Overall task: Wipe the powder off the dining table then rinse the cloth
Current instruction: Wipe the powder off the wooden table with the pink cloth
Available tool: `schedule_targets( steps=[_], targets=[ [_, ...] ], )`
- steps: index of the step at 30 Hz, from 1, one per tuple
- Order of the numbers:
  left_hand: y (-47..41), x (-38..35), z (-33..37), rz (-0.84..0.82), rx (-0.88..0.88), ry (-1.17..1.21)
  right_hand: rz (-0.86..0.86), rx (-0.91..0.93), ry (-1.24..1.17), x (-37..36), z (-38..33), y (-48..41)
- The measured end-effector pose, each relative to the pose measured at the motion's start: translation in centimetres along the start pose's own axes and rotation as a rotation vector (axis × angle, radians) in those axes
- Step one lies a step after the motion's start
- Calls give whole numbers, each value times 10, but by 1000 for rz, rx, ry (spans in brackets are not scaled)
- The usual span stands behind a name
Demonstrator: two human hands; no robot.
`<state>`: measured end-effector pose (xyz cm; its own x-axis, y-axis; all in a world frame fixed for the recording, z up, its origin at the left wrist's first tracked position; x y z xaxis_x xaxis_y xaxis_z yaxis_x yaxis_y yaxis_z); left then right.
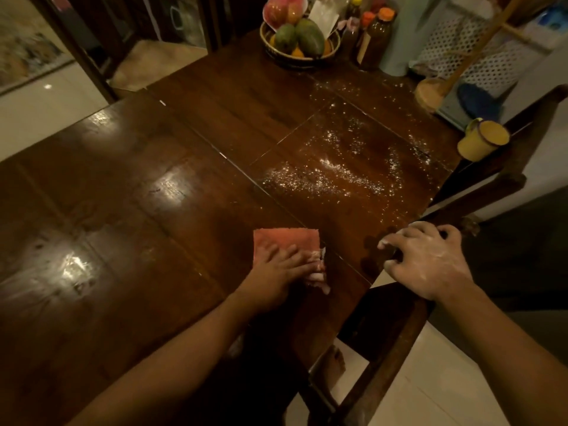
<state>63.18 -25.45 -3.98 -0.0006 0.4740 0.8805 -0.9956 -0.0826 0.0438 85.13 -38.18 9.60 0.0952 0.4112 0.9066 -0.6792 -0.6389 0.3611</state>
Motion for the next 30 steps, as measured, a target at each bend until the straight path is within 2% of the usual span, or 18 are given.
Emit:
schedule_targets(
  steps=[2, 3, 5, 7, 8, 9, 10, 11, 14, 15, 16, 18, 21, 23, 25, 27, 30],
  targets=[
    [-1, 14, -18, 71, -47, 17, 3, 13, -11, 2, -1, 2],
    [-3, 24, -36, 152, 12, 8, 5, 19, -28, 2, -2, 3],
    [-5, 47, -85, 295, 323, -36, -4, 28, -66, 2, -2, 3],
    [-6, 63, -118, 353, 666, 33, -16, 31, -67, 1, -2, 3],
    [-11, 68, -124, 337, 768, 42, -21, 31, -58, 0, -2, 3],
    [-19, 68, -123, 300, 799, 22, -27, 30, -52, 0, -2, 2],
    [-30, 70, -117, 240, 754, -6, -36, 25, -50, 0, -2, 2],
    [-39, 67, -106, 164, 620, -43, -45, 21, -54, 1, -2, 3],
    [-42, 42, -54, -142, 79, -140, -52, 19, -91, 1, -2, 3],
    [-31, 35, -43, -193, -13, -133, -50, 14, -105, 2, -2, 3],
    [-20, 33, -40, -188, -32, -102, -48, 3, -109, 2, 0, 3],
    [0, 41, -55, -70, 73, -27, -59, -39, -101, 2, 0, 2],
    [22, 63, -104, 159, 397, -32, -161, -87, -217, -10, -20, -14],
    [31, 77, -132, 244, 614, -40, -273, -3, -364, -27, -55, -29],
    [33, 88, -151, 281, 740, -31, -331, 75, -378, -44, -98, -37],
    [28, 96, -170, 285, 803, 13, -321, 80, -372, -65, -133, -38],
    [14, 112, -200, 249, 827, 37, -134, 51, -317, -99, -158, -32]
  ],
)
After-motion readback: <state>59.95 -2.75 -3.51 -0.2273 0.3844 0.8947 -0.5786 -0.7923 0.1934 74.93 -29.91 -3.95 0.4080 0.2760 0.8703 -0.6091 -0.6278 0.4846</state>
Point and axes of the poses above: each hand's wrist, its own y-axis away from the middle knuckle, its own x-axis out of the back of the hand, z = x × y, the point moved 5 cm from there along -y, towards the middle knuckle, and after that the axes turned 13 degrees about -x, right-handed, at the moved point
